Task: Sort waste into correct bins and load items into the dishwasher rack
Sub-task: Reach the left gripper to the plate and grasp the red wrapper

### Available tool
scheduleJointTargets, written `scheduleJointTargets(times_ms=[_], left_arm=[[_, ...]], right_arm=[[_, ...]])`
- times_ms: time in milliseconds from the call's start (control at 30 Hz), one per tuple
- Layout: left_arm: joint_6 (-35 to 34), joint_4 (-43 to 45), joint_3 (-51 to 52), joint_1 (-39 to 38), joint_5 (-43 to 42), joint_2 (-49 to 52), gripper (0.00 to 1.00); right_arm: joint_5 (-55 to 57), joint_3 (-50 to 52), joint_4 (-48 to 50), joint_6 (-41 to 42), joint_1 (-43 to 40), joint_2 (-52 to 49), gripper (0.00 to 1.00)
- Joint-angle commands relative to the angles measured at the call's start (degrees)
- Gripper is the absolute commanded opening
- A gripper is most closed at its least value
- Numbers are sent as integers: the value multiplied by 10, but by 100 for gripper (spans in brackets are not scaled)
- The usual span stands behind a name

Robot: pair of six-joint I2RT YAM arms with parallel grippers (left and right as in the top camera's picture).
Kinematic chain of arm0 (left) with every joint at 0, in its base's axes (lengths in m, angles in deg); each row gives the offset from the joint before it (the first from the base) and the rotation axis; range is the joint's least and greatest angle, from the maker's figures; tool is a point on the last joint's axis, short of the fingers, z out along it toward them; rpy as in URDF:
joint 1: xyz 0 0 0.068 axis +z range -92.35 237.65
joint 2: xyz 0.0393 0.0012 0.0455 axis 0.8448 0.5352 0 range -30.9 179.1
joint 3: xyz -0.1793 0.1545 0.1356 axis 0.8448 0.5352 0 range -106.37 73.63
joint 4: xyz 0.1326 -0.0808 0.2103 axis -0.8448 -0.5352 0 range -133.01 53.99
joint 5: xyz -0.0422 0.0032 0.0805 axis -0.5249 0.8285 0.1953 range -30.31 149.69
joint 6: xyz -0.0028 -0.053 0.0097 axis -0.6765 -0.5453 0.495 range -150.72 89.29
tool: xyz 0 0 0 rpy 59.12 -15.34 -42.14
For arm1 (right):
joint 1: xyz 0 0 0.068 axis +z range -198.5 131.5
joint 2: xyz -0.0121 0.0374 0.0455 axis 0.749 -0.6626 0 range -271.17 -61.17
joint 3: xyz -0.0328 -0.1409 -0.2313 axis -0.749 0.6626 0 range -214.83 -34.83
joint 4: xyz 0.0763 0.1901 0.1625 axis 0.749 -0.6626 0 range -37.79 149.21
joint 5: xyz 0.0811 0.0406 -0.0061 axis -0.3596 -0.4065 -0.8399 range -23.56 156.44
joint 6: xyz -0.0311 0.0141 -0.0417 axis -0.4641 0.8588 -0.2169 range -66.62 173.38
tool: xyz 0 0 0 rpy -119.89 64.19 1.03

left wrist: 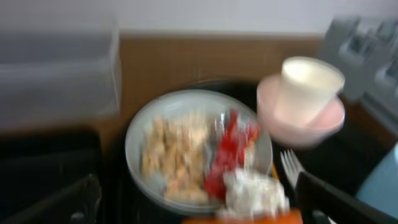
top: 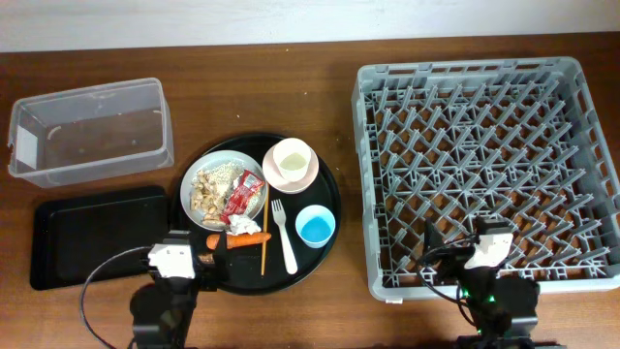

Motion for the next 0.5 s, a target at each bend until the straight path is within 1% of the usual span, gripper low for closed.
scheduleJointTargets(times_ms=[0,167,200,233,333,400,467], left_arm=[[-18,-16,-86,-4,-7,82,99],[-18,-98,-260,-4,-11,290,99],[-18,-116,-290,-4,-14,322,99],[-18,-157,-353,-4,-22,386,99],[-16,-257,-480,-5,-22,522,99],[-16,-280,-522,-5,-21,600,99],[-16,-273,-522,-5,-22,636,99]], right_arm=[[-9,-99,-53,15,3,-68,99],[-9,-250,-168,15,3,-248,99],[-9,-282,-203,15,3,-289,98],[-13,-322,-254,14,3,-336,99],[-13,-389,-332,6,3,-436,99],[-13,-407,-353,6,3,-490,99],[-9,-408,-356,6,3,-509,99]])
